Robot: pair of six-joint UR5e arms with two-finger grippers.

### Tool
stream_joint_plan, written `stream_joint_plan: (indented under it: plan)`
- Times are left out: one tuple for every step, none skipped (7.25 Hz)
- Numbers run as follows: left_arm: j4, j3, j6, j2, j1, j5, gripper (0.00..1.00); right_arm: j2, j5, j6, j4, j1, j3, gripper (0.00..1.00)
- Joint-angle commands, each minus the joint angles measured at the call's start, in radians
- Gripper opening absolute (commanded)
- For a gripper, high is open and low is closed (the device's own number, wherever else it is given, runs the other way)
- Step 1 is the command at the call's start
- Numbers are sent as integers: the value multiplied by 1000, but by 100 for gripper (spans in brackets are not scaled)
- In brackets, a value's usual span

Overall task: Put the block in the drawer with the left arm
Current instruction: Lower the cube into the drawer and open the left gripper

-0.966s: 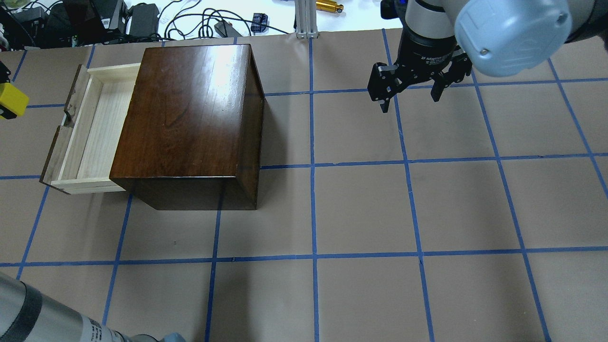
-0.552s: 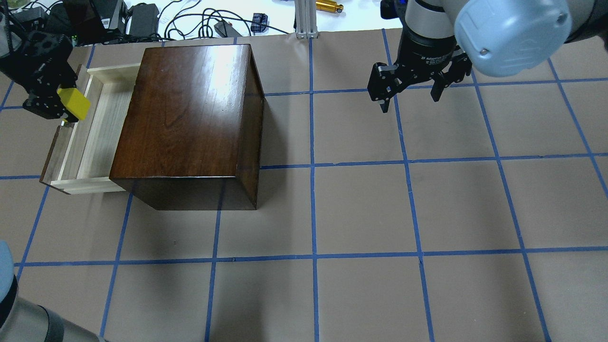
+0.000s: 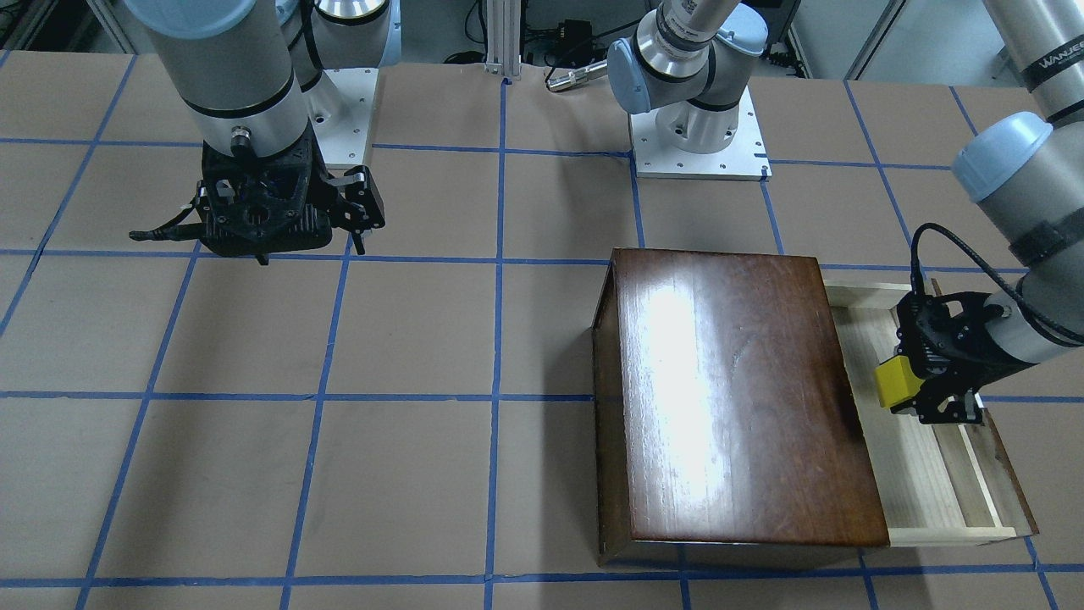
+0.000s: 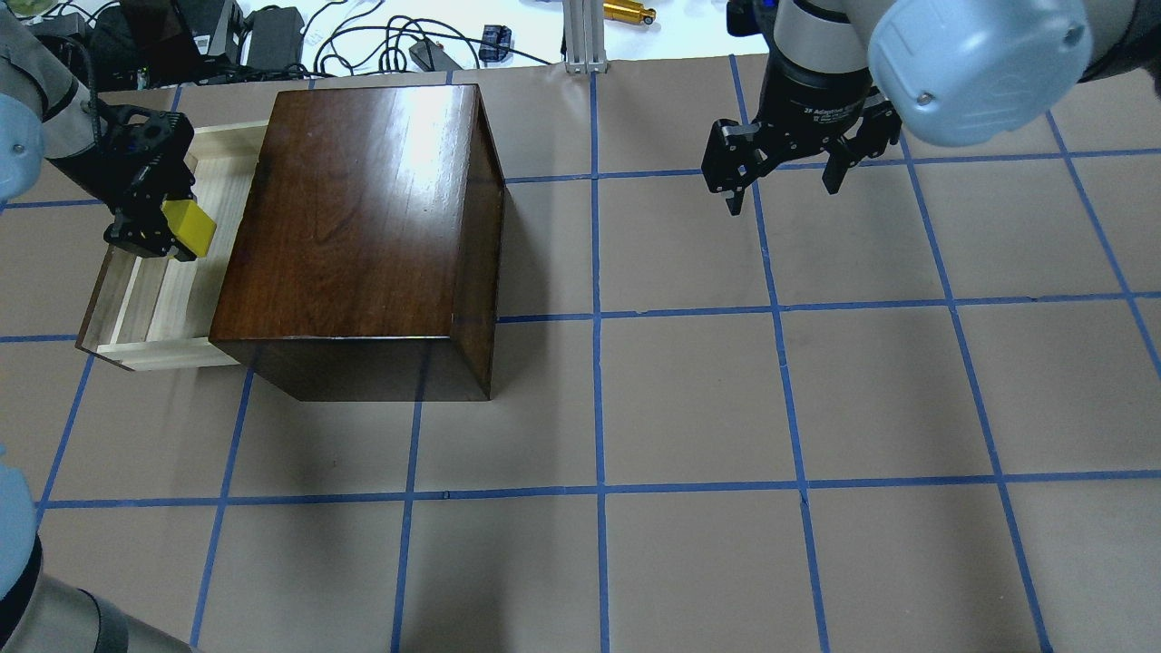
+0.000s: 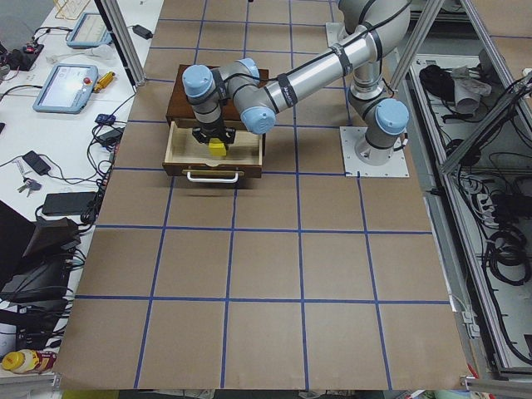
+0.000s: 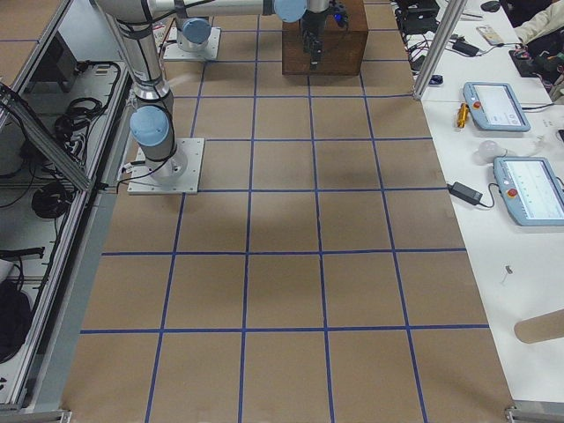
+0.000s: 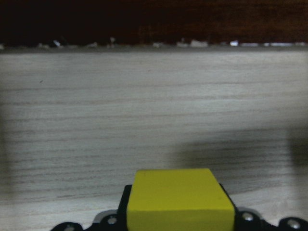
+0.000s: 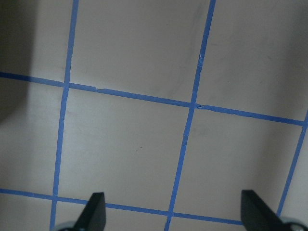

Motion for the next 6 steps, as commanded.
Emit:
stream_joint_plan:
  plan:
    - [-11, 9, -37, 21, -1, -22, 100, 0, -1, 0, 0, 0, 0, 100]
    - [-25, 13, -67, 53, 1, -45, 100, 0, -1, -1, 0, 0, 0, 100]
    - [-86, 19, -111, 101, -3, -45, 100, 0, -1, 0, 0, 0, 0, 100]
    - [-187, 48, -138, 163, -3, -45, 100, 0, -1, -1, 0, 0, 0, 100]
    - [-283, 71, -194, 223, -3, -38, 100, 0, -1, -1, 0, 0, 0, 100]
    - [-318, 72, -318, 283, -4, -32, 100, 0, -1, 0, 0, 0, 0, 100]
